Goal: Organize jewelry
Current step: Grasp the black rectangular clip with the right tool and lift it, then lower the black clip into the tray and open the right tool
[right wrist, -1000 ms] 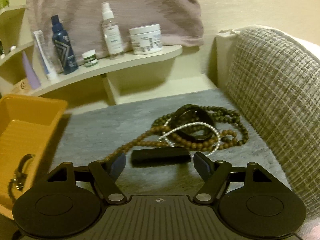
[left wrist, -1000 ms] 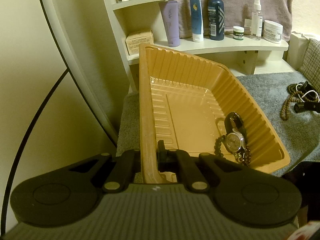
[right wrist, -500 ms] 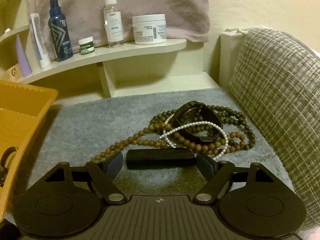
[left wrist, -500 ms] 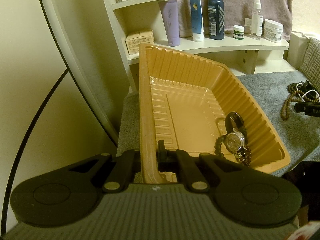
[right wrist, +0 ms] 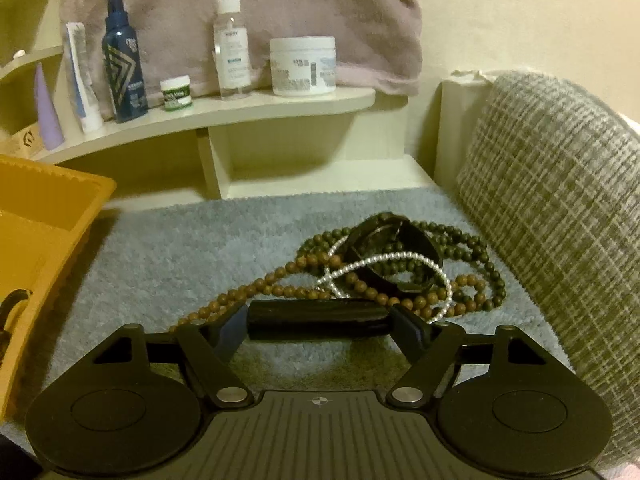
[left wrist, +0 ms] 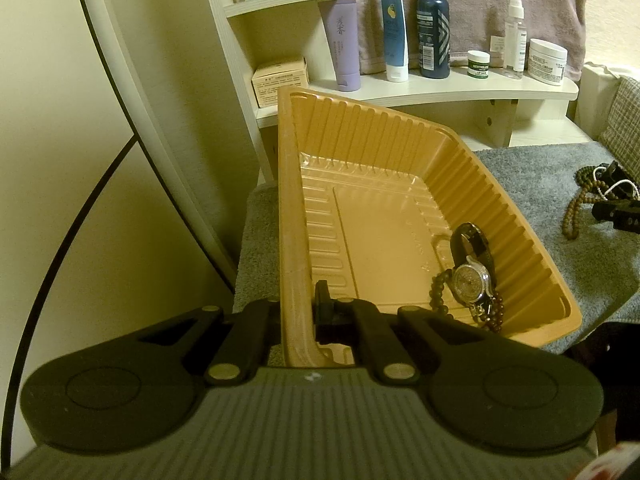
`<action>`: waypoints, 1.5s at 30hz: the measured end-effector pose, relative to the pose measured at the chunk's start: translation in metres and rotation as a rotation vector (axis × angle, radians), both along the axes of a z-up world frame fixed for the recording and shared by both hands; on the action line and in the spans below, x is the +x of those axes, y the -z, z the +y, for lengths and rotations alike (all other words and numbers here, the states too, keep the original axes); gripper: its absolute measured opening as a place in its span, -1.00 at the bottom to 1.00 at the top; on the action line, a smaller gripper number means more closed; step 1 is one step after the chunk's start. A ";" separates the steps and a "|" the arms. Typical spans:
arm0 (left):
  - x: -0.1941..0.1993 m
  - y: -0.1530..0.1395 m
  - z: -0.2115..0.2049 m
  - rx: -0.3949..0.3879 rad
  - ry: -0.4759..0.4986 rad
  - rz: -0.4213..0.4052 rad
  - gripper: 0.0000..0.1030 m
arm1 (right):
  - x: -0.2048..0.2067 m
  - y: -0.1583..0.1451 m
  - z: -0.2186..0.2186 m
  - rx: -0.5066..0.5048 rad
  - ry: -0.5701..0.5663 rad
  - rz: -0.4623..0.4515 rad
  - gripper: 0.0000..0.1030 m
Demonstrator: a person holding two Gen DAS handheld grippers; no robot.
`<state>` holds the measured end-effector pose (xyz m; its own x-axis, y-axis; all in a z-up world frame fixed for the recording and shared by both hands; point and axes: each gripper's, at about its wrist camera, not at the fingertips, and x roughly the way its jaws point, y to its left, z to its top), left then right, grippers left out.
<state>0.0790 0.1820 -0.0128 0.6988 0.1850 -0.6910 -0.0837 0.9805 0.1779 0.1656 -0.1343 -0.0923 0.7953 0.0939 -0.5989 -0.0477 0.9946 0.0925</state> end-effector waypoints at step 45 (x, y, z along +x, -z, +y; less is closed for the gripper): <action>0.000 0.002 0.002 -0.010 -0.001 -0.002 -0.94 | -0.021 -0.052 0.162 0.109 -0.895 -0.037 0.47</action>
<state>0.0792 0.1844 -0.0149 0.6998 0.1790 -0.6915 -0.0854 0.9821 0.1679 0.1448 0.0281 -0.0405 0.4161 0.7421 -0.5255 -0.8047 0.5697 0.1672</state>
